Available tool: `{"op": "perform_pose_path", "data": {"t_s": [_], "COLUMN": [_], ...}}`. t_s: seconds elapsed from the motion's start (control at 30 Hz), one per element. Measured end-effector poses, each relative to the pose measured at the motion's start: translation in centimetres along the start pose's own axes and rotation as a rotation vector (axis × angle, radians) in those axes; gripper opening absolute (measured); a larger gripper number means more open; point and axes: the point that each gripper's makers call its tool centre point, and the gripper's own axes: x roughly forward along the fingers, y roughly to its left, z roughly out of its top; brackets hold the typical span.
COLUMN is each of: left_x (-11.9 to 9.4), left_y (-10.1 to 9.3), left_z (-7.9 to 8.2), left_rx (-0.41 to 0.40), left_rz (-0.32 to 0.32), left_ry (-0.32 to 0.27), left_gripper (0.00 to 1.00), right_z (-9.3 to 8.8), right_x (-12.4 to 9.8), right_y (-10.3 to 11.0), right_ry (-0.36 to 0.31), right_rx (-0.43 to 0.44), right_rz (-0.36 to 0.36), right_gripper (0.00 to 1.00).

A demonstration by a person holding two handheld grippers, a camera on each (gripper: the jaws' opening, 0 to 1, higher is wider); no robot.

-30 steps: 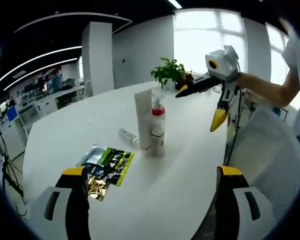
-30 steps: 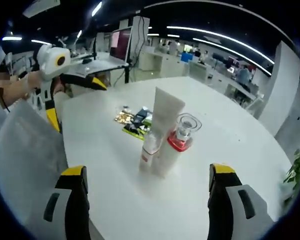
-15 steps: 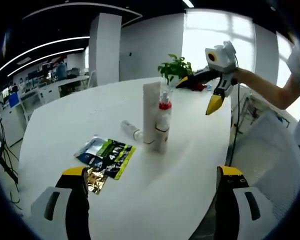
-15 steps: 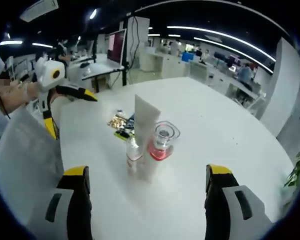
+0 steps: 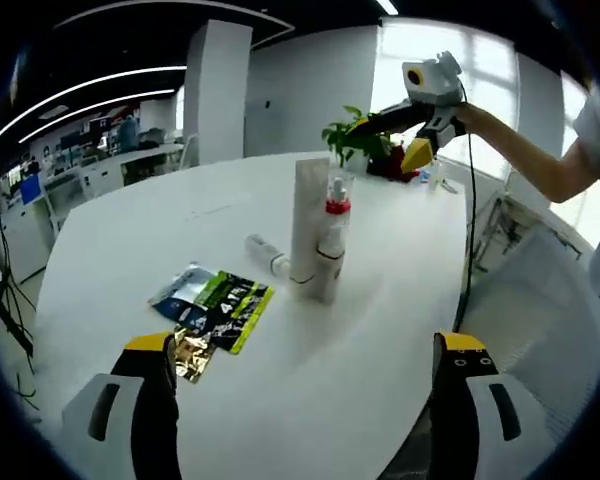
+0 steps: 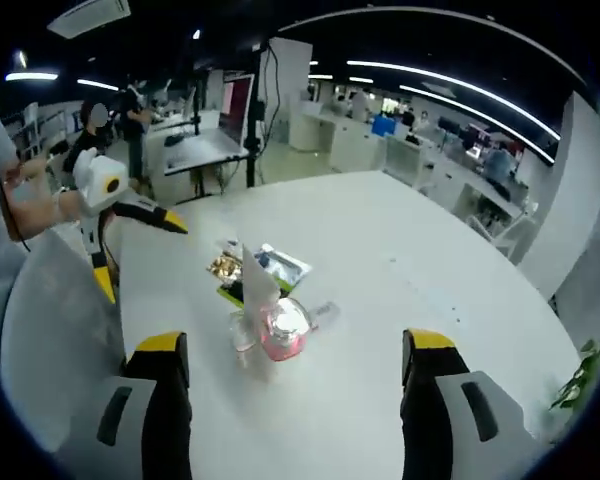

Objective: Arrange the skincare products in the storage area until every visible bottle or jar stands upright without overlapping.

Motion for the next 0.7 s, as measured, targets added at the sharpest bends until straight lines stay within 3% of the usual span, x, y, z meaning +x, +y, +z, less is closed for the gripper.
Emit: {"op": "perform_pose_path", "data": {"t_s": [0.3,0.7], "left_x": [-0.1,-0.5], "left_y": [0.0,0.2], "left_z": [0.2,-0.4], "left_rx": [-0.012,-0.033], "left_rz": [0.004,0.011], "left_ry": [-0.026,-0.044], "left_gripper": [0.99,0.99], "right_z": [4.1,6.8], "right_x": [0.3,3.6], "right_y": [-1.9,-3.2], "right_ry": [-0.021,-0.003], "right_rx": [-0.050,-0.077], "right_rz": [0.015,0.056], "right_gripper": [0.73,0.57]}}
